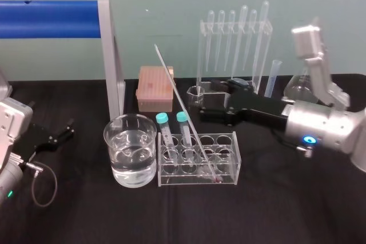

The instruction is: Hold the thermometer with one hand and immerse one end into the beaker, then reinsert it into the test tube rack.

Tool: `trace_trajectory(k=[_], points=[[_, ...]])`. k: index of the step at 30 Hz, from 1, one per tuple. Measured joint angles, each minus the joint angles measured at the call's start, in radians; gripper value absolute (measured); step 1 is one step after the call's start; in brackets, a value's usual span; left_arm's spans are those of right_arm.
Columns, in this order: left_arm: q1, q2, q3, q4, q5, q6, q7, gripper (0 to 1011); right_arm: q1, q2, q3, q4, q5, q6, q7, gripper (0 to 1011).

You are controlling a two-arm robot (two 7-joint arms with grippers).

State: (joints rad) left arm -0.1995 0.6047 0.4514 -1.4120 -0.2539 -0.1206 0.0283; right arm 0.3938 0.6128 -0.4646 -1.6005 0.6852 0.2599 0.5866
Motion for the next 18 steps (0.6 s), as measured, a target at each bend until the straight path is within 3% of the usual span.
trace_trajectory(k=[9,18], points=[[0.000,0.000,0.000,0.000,0.000,0.000,0.000,1008,0.124,-0.107,-0.076,0.107,-0.026,0.056,-0.076,1003],[0.000,0.000,0.000,0.000,0.000,0.000,0.000,1008,0.198,-0.162,-0.127,0.173,-0.049,0.080,-0.089,1003]])
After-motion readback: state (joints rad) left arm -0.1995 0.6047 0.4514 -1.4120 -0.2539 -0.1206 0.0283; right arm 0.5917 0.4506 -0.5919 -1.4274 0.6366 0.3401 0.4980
